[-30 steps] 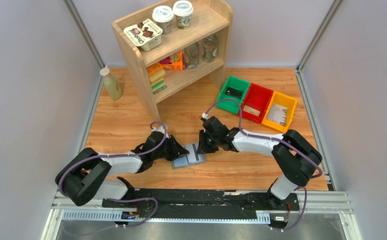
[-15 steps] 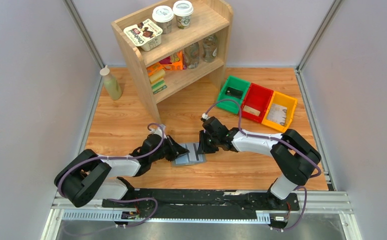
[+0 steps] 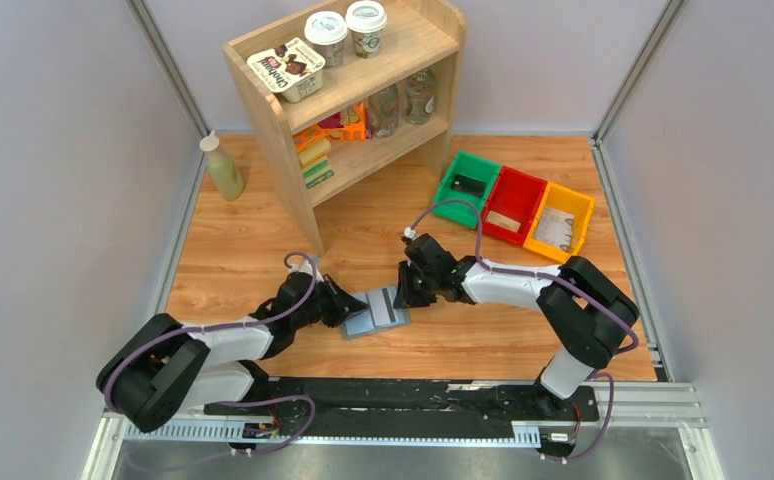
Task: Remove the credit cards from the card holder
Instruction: Remove the credit card from the card holder.
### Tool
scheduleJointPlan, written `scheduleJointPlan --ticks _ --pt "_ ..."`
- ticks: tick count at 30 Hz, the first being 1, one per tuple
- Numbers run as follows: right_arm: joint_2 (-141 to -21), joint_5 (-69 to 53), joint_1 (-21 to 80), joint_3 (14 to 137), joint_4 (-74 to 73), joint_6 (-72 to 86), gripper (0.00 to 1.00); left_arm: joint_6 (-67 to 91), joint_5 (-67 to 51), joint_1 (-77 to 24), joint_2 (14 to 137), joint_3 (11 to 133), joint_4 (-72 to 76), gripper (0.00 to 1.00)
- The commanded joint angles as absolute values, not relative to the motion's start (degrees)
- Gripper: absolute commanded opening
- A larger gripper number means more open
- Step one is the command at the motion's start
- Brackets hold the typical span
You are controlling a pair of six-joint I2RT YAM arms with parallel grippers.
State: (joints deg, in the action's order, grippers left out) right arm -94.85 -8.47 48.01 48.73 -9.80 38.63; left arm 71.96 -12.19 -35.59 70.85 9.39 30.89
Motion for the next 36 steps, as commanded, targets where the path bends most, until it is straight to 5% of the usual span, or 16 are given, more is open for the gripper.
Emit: scheduleJointPlan --ticks 1,6,13,22,36 --pt "-96.1 -7.1 47.7 48.0 -9.2 38.8 0.19 72.6 -10.1 -34.3 66.4 8.7 23.8 0.00" --pt "-95.5 -7.8 47.6 49.2 -9.5 38.6 0.19 72.7 -8.9 -33.6 64.2 7.9 20.4 0.00" --pt "-92.8 -8.4 47.6 51.8 -10.7 38.1 0.25 70.5 -12.3 -33.4 66.7 9.5 27.7 0.38" --pt "-93.3 -8.5 47.6 54.8 -11.4 37.2 0.28 72.2 -12.4 -33.4 69.7 8.6 28.3 0.29" --pt "-99.2 -12.4 47.6 52.8 -7.4 37.9 0.21 71.9 -12.7 -33.4 70.1 9.0 29.6 0.31"
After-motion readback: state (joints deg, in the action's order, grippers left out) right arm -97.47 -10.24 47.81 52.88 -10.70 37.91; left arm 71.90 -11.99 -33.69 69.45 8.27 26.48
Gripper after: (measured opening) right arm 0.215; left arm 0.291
